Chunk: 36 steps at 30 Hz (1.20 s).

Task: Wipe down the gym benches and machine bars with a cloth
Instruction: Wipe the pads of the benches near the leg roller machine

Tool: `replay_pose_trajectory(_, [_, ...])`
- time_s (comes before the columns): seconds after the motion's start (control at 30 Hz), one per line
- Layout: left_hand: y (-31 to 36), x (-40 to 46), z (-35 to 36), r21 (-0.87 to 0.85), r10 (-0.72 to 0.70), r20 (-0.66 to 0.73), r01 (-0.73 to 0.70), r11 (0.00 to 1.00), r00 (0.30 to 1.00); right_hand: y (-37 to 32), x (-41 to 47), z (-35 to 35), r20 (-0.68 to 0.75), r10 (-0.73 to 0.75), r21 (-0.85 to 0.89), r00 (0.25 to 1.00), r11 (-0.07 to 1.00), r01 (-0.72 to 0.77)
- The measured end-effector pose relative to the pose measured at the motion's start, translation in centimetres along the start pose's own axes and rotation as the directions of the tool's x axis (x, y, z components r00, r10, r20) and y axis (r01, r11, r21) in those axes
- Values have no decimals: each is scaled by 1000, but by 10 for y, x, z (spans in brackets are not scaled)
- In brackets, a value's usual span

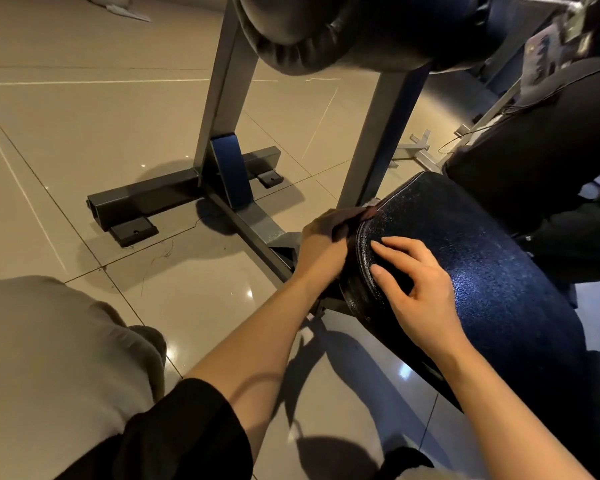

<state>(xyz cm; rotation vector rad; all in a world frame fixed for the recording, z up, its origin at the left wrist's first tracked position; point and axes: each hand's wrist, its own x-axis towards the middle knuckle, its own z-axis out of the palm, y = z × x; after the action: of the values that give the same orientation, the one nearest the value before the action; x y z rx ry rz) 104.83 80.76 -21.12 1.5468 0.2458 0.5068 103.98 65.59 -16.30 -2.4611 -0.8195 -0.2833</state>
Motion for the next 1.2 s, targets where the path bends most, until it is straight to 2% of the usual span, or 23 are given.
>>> replay_pose_trajectory(0.07, [-1,-1,-1,-10,-2,6,3,1000,1000,0,0,0,-10,-4,10,1000,1000,4])
replay_pose_trajectory(0.2, [13,5,-3,-158,36,14,-33,987,999,2,3,1,-5,-5,31,1000,1000,5])
replay_pose_trajectory(0.27, [11,13,-1,-95,42,24,-40,995,999,4,4,2,0,-7,36,1000,999,7])
replay_pose_trajectory(0.37, [2,15,-1,67,-27,33,25,997,999,3,2,2,-9,-11,31,1000,999,11])
replay_pose_trajectory(0.5, [-7,-3,0,-45,-155,-27,154,987,988,-1,-1,1,-10,5,9,1000,1000,-5])
replay_pose_trajectory(0.53, [-8,-10,2,-69,-150,-66,145,987,986,-2,-1,2,-10,7,-4,1000,1000,-7])
replay_pose_trajectory(0.67, [-5,-49,9,-99,22,-268,-50,994,963,-3,-3,1,16,0,-36,1000,999,1])
replay_pose_trajectory(0.8, [-6,-88,19,-101,68,-357,-111,989,932,-5,-7,-1,53,12,-33,999,999,-10])
replay_pose_trajectory(1.0, [5,-100,18,-75,70,-413,-110,991,908,-4,-18,-15,120,-2,17,993,1000,0])
replay_pose_trajectory(1.2, [14,-93,20,35,69,-321,-61,998,945,2,-40,-22,163,26,-43,986,999,-19])
